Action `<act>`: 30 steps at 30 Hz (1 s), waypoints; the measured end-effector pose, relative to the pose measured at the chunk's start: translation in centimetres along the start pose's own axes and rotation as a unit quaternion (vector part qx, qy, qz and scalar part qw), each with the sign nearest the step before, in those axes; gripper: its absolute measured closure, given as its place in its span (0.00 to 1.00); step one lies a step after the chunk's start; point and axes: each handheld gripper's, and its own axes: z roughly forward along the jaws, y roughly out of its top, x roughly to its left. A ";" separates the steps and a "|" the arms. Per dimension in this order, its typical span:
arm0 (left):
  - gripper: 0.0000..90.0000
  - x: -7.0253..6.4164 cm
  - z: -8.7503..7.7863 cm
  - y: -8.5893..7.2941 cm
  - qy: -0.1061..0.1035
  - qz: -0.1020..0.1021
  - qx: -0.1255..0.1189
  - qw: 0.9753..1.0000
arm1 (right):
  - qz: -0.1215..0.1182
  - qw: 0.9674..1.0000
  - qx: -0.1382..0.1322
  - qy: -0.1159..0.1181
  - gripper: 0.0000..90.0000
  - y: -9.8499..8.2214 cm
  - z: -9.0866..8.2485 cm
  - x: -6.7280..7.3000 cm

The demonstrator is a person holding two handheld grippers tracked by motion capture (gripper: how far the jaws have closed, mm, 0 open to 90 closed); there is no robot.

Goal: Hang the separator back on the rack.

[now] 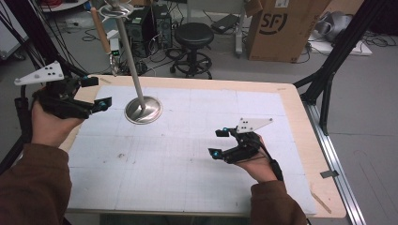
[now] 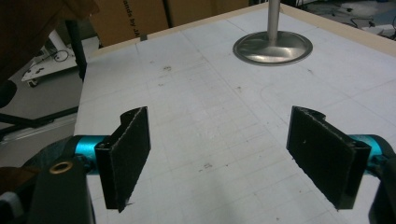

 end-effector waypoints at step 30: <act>0.05 -3.6 2.8 -6.1 -0.063 -0.010 0.011 0.998 | -0.003 1.000 -0.002 -0.014 0.22 0.0 -0.2 -0.2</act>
